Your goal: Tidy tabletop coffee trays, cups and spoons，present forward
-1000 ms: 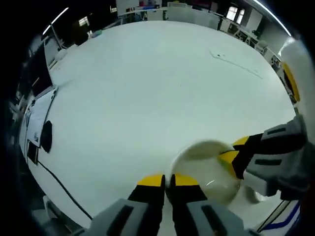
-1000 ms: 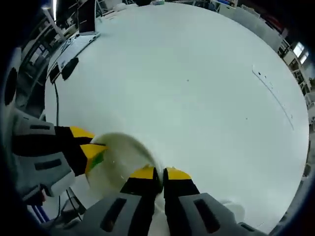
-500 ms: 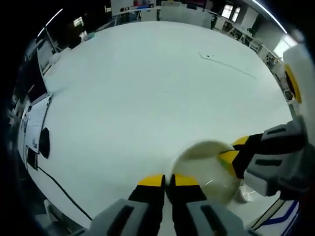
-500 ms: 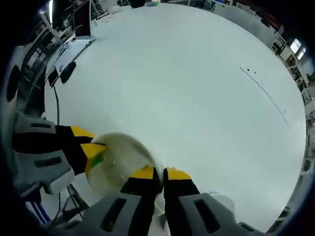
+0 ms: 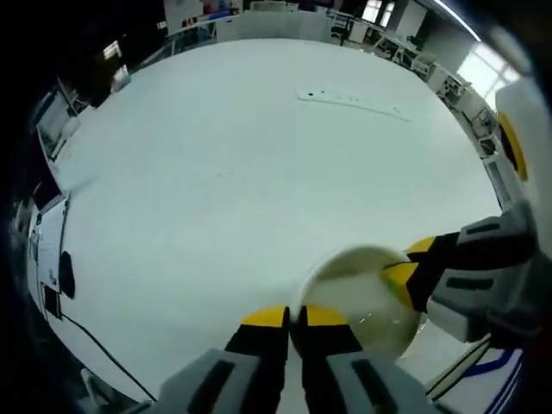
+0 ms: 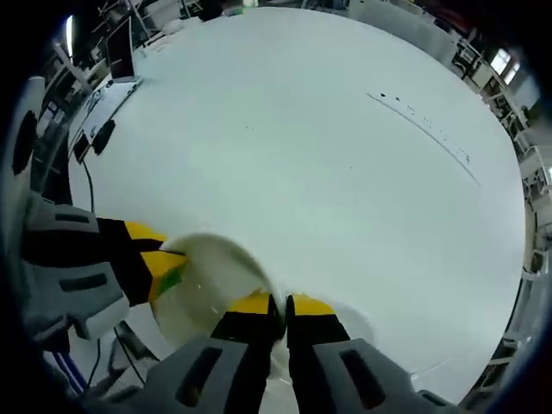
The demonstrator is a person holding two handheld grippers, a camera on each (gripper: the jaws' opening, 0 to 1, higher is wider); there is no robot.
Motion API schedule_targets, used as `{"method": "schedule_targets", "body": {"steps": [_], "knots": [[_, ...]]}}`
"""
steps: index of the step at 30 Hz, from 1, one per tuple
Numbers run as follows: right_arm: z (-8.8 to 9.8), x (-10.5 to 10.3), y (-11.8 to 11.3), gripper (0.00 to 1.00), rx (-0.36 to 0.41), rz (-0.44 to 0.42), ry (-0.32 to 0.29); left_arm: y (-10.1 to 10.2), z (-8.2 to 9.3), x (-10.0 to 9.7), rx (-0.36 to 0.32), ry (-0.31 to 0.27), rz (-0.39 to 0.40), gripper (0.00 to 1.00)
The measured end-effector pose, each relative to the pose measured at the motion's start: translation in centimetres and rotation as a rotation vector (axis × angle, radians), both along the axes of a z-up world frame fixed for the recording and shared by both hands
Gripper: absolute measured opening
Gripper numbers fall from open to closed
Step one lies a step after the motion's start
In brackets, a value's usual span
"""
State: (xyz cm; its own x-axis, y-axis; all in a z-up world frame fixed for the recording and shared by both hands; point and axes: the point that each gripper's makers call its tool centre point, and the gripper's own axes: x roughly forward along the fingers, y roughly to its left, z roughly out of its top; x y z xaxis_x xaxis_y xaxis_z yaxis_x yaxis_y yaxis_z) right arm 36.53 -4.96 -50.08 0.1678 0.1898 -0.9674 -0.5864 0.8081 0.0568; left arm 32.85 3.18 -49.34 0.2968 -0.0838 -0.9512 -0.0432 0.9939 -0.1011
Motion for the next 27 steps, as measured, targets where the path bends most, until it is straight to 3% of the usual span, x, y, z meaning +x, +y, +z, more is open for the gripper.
{"method": "schedule_targets", "body": {"steps": [10,15,27], "knots": [[0.0,-0.6,-3.9,0.06,-0.009,-0.042,0.004,-3.5,-0.1,0.5,-0.032,0.010,-0.036,0.06],[-0.1,-1.5,-5.9,0.06,-0.011,-0.062,0.012,-5.9,-0.3,-0.9,-0.042,0.020,-0.067,0.06],[-1.2,-2.5,-9.5,0.06,-0.032,-0.091,0.030,-9.3,-1.4,-1.5,-0.064,0.039,-0.115,0.06]]}}
